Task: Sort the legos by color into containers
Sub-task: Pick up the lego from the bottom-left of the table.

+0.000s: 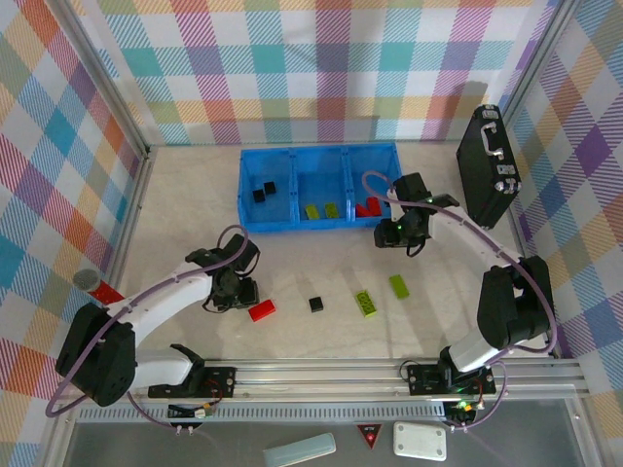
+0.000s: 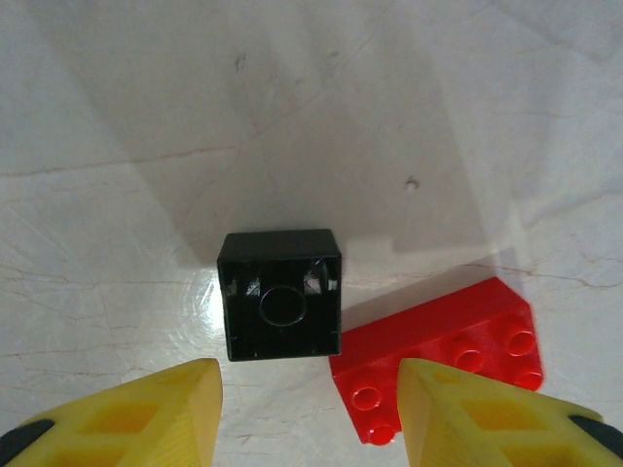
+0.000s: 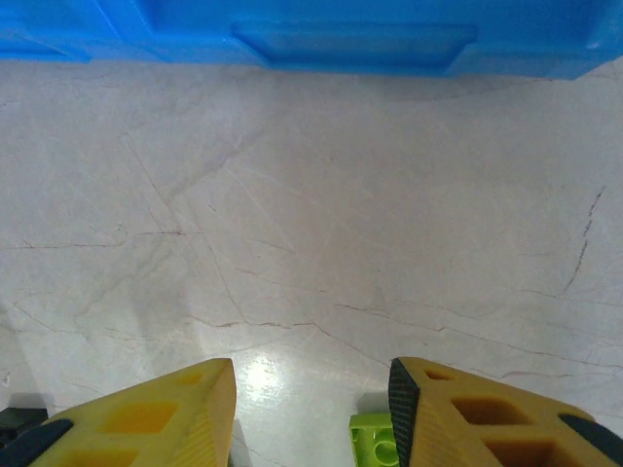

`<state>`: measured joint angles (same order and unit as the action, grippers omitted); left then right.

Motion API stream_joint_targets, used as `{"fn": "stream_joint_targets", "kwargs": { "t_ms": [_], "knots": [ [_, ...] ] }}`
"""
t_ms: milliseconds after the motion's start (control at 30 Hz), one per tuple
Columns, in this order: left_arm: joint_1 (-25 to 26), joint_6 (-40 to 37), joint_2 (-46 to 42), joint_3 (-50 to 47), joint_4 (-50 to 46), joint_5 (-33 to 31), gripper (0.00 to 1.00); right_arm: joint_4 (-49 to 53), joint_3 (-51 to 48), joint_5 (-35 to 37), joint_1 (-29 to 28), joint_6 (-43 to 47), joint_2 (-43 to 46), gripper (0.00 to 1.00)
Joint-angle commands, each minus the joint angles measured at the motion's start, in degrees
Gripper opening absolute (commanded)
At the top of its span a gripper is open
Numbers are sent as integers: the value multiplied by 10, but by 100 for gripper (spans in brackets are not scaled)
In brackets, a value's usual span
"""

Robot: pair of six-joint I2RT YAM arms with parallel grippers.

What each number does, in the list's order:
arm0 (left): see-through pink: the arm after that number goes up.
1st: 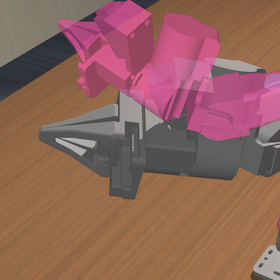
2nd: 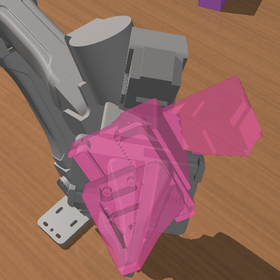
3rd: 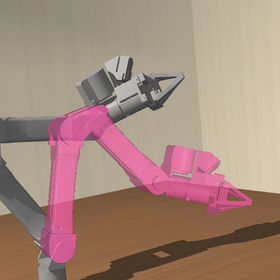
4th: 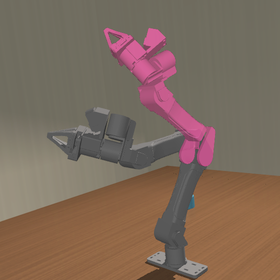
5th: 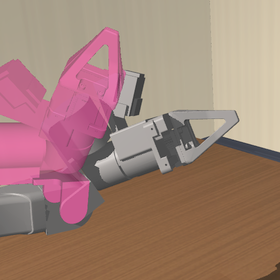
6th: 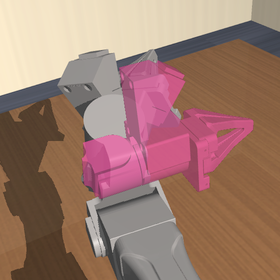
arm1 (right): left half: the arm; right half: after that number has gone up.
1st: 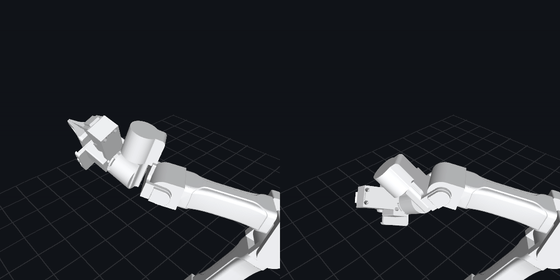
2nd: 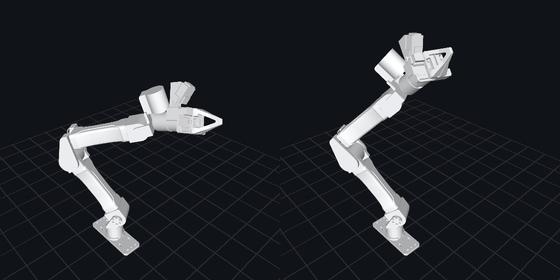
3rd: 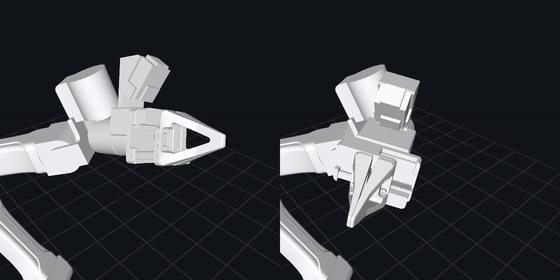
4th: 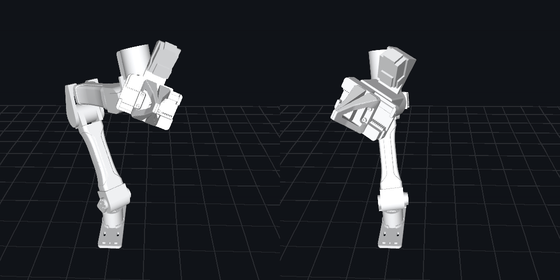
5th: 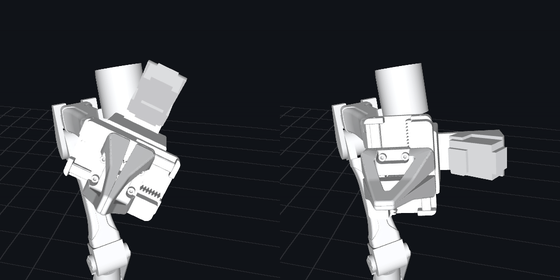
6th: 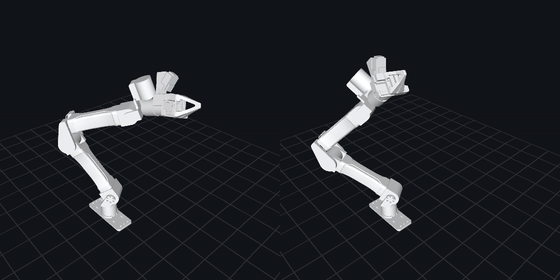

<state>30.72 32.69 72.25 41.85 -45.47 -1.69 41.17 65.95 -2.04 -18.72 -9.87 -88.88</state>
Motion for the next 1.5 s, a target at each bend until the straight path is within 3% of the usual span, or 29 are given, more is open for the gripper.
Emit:
{"fn": "stream_joint_targets", "kwargs": {
  "t_ms": [0, 600, 967, 1467],
  "knots": [
    [7, 26, 3, -18, 16, -14, 50, -1, -7, -5, -1, 8, 18, 47],
    [9, 16, 34, -24, 47, -30, 40, 9, -10, -1, -1, 10, 28, 47],
    [9, 15, 38, -29, 49, -30, 42, 15, -8, 1, -1, 11, 36, 47],
    [9, 7, 41, -24, 50, -26, 37, 21, -8, 4, -1, 12, 45, 47]
  ]
}}
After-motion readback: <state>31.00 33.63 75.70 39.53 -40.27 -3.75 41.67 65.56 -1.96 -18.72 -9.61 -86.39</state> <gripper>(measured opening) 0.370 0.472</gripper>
